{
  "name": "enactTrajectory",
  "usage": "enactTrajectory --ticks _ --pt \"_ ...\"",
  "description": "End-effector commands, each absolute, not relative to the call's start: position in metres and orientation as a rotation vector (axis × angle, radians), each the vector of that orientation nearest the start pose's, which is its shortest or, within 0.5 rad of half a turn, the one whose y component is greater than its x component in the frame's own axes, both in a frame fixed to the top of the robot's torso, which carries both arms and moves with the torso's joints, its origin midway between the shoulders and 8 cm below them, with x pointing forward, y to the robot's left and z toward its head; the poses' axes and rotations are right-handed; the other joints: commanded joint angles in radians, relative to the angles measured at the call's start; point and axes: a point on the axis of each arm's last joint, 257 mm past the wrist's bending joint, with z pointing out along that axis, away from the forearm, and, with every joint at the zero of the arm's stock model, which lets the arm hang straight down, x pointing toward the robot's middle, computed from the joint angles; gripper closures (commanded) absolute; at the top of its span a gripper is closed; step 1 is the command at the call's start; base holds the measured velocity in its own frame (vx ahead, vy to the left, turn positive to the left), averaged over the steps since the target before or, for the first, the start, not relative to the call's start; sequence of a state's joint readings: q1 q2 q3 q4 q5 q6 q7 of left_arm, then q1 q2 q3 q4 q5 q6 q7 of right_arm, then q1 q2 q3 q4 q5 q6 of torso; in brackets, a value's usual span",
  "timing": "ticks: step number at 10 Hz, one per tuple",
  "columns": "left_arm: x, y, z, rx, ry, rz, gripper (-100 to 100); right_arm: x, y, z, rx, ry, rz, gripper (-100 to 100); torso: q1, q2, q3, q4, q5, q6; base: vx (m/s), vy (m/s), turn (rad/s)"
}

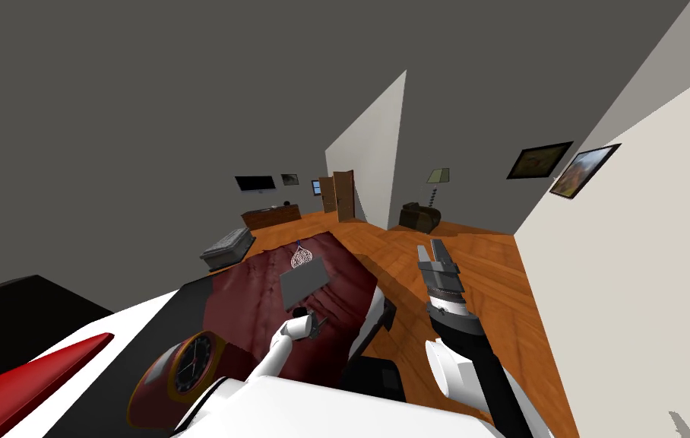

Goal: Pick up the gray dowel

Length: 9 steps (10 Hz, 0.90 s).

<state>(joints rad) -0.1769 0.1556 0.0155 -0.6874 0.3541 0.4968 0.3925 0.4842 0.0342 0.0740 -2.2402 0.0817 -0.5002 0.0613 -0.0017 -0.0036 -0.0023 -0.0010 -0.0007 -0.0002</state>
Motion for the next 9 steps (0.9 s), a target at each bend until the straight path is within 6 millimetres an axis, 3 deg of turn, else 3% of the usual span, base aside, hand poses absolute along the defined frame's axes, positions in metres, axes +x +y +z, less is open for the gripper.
enactTrajectory --ticks 1,5,6,7,9 --pt "0.335 0.281 -0.618 -2.670 1.346 -0.458 -100 0.357 -0.247 0.012 0.633 0.668 1.270 0 0.000 0.000 0.000 0.000 0.000 0.000 0.055 -0.029 0.026" --pt "0.326 0.283 -0.622 -2.697 1.345 -0.413 -100 0.357 -0.247 0.012 0.633 0.668 1.270 0 0.002 0.003 0.001 0.001 0.000 0.000 0.023 -0.011 0.008" --pt "0.325 0.283 -0.623 -2.698 1.345 -0.411 0 0.357 -0.247 0.012 0.633 0.668 1.270 0 0.002 0.003 0.002 0.001 0.000 0.000 0.000 0.000 0.000" --pt "0.315 0.294 -0.627 -2.724 1.320 -0.394 -100 0.357 -0.247 0.012 0.633 0.668 1.270 0 0.002 0.004 0.002 0.001 0.001 0.000 0.062 -0.033 0.061" --pt "0.316 0.299 -0.626 -2.697 1.355 -0.397 -100 0.357 -0.247 0.012 0.633 0.668 1.270 0 -0.001 0.000 0.000 0.000 0.000 0.000 0.053 -0.046 0.025"
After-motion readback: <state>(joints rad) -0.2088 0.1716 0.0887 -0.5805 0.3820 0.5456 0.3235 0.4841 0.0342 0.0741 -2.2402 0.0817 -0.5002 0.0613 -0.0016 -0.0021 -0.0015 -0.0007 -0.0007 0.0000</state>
